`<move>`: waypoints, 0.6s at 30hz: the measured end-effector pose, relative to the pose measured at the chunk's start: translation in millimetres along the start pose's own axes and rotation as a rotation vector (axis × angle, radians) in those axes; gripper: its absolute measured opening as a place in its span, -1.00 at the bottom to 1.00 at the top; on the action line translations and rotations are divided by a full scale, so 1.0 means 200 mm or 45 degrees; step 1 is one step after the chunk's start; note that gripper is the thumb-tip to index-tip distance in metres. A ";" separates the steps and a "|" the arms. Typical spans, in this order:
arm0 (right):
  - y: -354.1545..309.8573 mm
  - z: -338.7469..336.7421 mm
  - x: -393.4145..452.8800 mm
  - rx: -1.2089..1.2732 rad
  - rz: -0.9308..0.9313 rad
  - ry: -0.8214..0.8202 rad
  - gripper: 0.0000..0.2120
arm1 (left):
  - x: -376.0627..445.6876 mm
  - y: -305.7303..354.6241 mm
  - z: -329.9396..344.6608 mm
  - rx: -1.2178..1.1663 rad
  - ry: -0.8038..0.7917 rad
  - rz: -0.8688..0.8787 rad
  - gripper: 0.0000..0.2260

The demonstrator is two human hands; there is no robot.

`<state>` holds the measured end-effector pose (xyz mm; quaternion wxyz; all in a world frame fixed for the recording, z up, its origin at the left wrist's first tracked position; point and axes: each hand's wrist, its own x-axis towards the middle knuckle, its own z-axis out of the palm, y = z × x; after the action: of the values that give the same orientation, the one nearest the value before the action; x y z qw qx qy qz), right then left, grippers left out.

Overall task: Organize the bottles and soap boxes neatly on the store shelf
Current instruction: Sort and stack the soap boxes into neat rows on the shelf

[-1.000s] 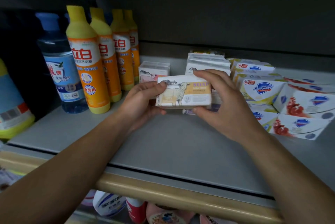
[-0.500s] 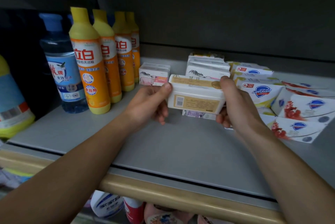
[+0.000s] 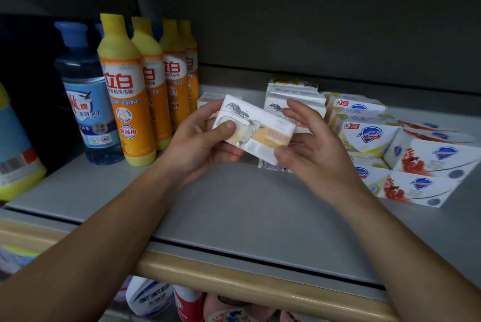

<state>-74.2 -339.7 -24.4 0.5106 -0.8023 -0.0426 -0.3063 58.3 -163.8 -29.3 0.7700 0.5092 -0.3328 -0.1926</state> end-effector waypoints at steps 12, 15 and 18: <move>-0.01 -0.03 0.02 -0.527 -0.389 0.254 -0.52 | -0.01 -0.01 0.02 -0.106 -0.067 0.095 -0.59; 0.00 -0.01 0.02 -0.674 -0.603 0.251 -0.57 | -0.01 -0.02 0.02 -0.119 -0.033 0.080 -0.62; 0.00 0.00 0.02 -0.726 -0.677 0.262 -0.62 | -0.01 -0.01 0.01 -0.130 -0.030 0.093 -0.62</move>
<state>-70.1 -340.6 -22.1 0.1720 -0.8380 -0.1106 -0.5059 55.6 -165.6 -31.3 0.7975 0.4544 -0.3500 -0.1871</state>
